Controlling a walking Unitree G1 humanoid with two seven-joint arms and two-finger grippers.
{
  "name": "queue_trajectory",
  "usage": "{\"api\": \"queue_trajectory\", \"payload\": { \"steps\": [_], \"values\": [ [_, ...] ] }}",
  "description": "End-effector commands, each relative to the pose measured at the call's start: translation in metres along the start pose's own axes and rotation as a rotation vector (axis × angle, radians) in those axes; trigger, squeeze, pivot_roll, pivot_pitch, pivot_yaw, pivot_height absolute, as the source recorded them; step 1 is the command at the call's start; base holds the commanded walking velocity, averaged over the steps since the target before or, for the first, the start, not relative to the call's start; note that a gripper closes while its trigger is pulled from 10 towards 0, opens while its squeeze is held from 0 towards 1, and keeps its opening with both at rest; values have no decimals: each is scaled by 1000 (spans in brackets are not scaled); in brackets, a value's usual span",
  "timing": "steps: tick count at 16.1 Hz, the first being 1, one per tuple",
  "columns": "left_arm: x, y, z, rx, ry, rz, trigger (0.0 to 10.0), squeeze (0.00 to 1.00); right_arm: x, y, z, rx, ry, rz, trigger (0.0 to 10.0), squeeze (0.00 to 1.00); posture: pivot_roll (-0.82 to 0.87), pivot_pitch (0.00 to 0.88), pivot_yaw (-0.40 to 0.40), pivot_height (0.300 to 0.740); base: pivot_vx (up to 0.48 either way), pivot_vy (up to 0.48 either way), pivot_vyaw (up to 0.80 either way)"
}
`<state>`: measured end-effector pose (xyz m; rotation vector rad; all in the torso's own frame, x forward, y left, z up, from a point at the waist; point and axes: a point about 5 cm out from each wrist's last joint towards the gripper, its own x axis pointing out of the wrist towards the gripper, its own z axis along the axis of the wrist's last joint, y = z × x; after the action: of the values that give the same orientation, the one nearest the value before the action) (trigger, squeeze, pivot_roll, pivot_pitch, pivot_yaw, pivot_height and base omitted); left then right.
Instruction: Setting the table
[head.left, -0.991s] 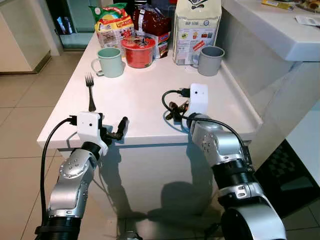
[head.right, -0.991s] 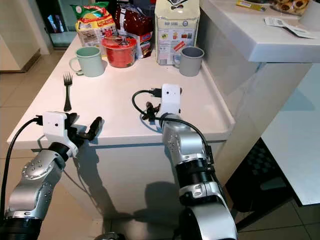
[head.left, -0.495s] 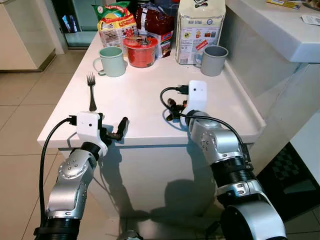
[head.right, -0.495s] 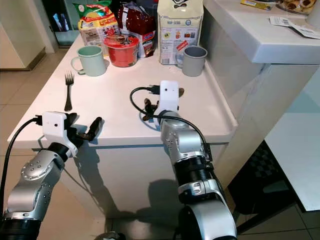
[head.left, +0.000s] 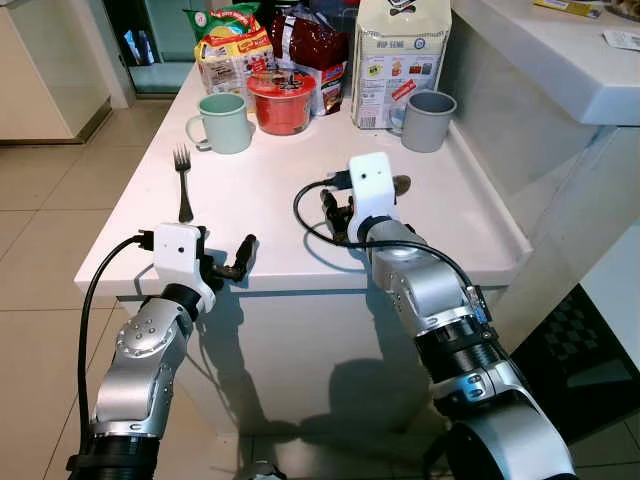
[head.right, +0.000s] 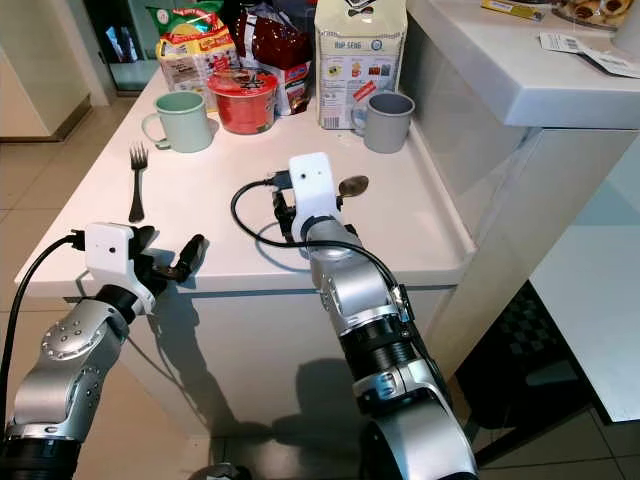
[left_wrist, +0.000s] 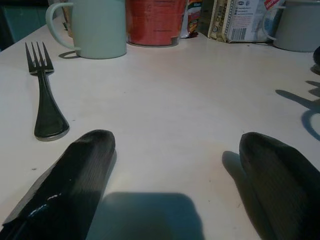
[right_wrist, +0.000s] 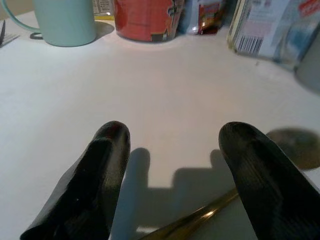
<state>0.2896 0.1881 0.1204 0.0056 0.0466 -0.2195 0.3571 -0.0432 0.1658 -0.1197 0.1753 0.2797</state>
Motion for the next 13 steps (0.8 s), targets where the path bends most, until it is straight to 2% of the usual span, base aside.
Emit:
{"api": "queue_trajectory", "payload": {
  "steps": [1,2,3,5,8,9,11,13],
  "values": [
    [1,2,6,25,-7,1,10000,0,-2,-2,4,-24,-35,-7,10000,0,172,0,27,740,0,0,0],
    [2,2,6,29,-6,-1,10000,0,-4,-3,4,-162,-57,-35,10000,0,172,0,26,740,0,0,0],
    [2,2,6,29,-7,-1,10000,0,-4,-3,2,-216,-57,-48,10000,0,172,0,25,740,0,0,0],
    [3,1,7,29,-9,-4,10000,0,-3,-4,0,-235,-45,-54,10000,0,171,0,25,740,0,0,0],
    [2,1,7,32,-8,-5,10000,0,-5,1,-8,-206,-9,-45,10000,0,173,0,22,740,0,0,0],
    [3,0,7,33,-8,-4,10000,0,-5,4,-13,-133,26,-28,10000,0,174,0,20,740,0,0,0],
    [3,0,7,33,-9,-3,10000,0,-5,6,-17,-67,65,-16,10000,0,174,0,16,740,0,0,0],
    [3,1,7,31,-11,1,10000,0,-4,6,-17,-62,86,-19,10000,0,172,0,10,740,0,0,0]
  ]
}}
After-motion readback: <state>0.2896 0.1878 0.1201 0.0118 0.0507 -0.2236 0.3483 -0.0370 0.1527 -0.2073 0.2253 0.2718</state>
